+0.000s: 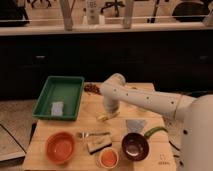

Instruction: Place banana in red bowl

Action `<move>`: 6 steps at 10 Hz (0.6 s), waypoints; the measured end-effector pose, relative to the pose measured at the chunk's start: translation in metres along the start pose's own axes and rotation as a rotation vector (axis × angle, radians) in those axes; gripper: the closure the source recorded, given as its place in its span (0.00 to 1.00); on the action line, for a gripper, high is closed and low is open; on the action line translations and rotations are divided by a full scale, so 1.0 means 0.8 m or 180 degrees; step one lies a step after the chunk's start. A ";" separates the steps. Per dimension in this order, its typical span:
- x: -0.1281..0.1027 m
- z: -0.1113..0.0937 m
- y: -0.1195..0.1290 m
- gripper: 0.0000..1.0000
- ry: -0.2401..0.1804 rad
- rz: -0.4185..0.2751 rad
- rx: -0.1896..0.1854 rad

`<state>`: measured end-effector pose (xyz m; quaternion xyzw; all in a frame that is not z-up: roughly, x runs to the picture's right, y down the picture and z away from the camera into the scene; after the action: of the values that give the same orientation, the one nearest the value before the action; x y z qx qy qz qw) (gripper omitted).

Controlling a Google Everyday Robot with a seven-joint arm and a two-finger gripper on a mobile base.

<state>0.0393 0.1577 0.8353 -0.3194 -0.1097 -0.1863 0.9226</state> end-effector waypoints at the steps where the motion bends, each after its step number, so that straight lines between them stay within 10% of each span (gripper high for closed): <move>1: 0.010 0.004 -0.004 0.48 -0.0037 0.0170 0.0074; 6: 0.034 0.015 -0.007 0.20 -0.0128 0.0315 0.0241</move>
<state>0.0608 0.1535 0.8565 -0.2930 -0.1192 -0.1296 0.9398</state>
